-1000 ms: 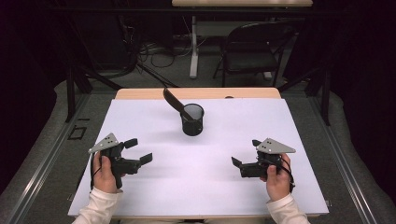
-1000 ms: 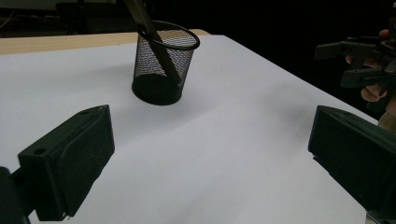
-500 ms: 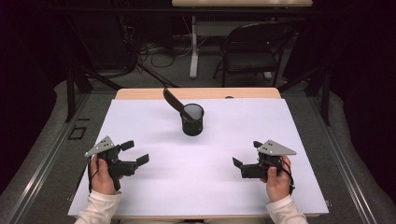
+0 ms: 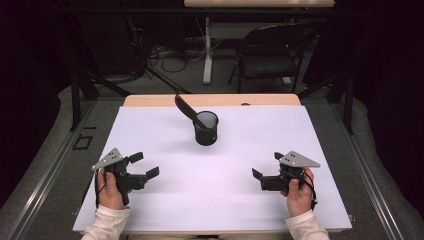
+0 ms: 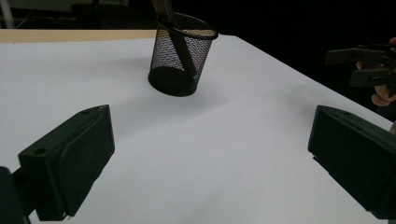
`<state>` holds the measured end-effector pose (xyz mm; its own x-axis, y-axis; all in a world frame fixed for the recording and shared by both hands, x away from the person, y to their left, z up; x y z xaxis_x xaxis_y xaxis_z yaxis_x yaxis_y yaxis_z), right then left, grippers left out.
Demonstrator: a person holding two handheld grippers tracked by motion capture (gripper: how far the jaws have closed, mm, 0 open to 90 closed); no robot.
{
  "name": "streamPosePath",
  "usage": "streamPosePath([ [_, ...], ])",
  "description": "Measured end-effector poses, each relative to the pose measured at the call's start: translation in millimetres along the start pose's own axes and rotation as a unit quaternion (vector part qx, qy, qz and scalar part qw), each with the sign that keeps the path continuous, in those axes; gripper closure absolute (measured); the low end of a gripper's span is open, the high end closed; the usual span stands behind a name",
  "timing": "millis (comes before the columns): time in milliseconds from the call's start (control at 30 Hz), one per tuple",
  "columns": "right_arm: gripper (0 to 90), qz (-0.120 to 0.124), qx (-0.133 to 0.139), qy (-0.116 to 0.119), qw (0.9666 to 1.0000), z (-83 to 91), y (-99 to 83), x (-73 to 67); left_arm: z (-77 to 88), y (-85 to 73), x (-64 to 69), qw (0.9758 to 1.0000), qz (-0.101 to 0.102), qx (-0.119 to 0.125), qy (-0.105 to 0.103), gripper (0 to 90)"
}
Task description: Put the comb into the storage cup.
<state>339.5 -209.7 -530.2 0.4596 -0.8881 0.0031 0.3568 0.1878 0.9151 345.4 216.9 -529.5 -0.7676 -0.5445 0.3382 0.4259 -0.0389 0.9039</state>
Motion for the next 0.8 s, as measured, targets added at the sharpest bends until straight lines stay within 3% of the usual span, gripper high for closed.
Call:
streamPosePath([
  [800, 1.3, -0.019, -0.011, -0.014, 0.9997, -3.8, -11.4, 12.4, -2.4, -8.0, -0.9, 0.9999, -0.009, -0.005, -0.001, 0.9],
])
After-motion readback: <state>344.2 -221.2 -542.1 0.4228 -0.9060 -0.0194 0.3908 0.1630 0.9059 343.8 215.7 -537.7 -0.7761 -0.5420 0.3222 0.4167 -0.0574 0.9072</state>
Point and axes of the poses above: each handheld gripper's, and its own axes: z roughly backward along the jaws, y roughly out of its top, x roughly to its right, the point moved 5 cm from there along -z, roughly forward along the jaws, and after that the axes turned 8 degrees about -y, right-handed, at the moved point
